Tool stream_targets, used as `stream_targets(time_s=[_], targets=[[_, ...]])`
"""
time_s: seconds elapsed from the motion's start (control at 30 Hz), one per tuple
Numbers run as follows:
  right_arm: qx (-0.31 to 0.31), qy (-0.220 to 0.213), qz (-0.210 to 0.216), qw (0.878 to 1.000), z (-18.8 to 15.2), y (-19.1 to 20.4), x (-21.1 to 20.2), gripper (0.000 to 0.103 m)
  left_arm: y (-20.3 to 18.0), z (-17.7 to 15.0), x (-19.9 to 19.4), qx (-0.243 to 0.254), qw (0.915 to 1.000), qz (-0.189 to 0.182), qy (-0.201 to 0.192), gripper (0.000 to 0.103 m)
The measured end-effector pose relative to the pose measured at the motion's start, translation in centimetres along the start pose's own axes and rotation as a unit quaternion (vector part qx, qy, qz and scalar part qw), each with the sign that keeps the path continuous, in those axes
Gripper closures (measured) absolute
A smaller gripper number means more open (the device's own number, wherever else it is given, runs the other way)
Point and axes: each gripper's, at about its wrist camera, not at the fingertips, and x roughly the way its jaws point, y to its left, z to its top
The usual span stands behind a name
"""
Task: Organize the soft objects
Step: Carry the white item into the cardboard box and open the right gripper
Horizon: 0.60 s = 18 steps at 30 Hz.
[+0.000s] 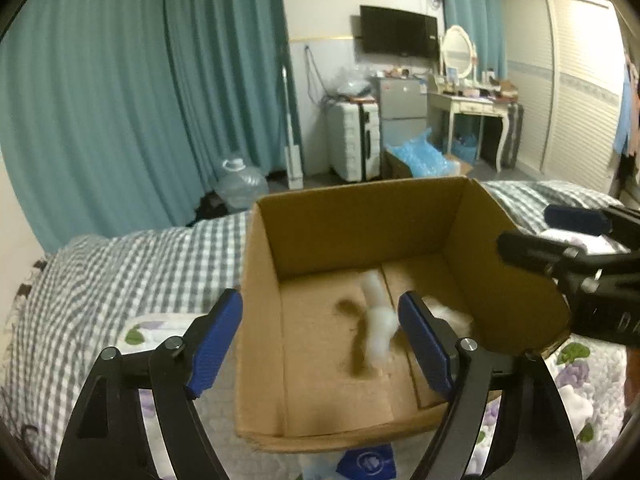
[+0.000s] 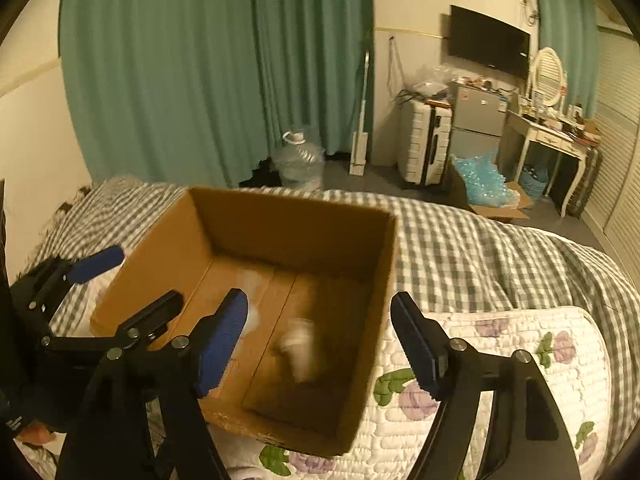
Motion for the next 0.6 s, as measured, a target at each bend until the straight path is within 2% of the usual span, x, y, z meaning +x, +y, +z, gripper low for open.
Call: stream_targets(time_s=[0.13,0.33,0.4,0.47,0.6], targets=[[0.011,-0.019,-0.011,1.0,1.2,0.2,-2.7,0.021,0.7,1.0,-3.9,0.001,0.9997,0.009,-0.024,0.022],[-0.008,-0.069,-0.031,0.997,2.8,2.8,-11.5,0.011,3.4,2.6,-12.7,-0.021,0.9976,-0.001,-0.066,0.019],[-0.011,-0.086,-0.052,0.995,2.6,3.9,-15.2,0.009,4.6,2.6,-16.3,-0.026,0.9964,-0.007,-0.081,0.012],[-0.007,-0.093,-0.061,0.994,2.1,4.8,-18.2,0.007,5.5,2.7,-19.2,-0.029,0.9948,-0.007,-0.097,0.012],[-0.01,-0.1,-0.039,0.994,0.3,6.8,-23.4,0.002,7.3,2.0,-24.6,-0.021,0.9932,-0.018,-0.113,0.012]])
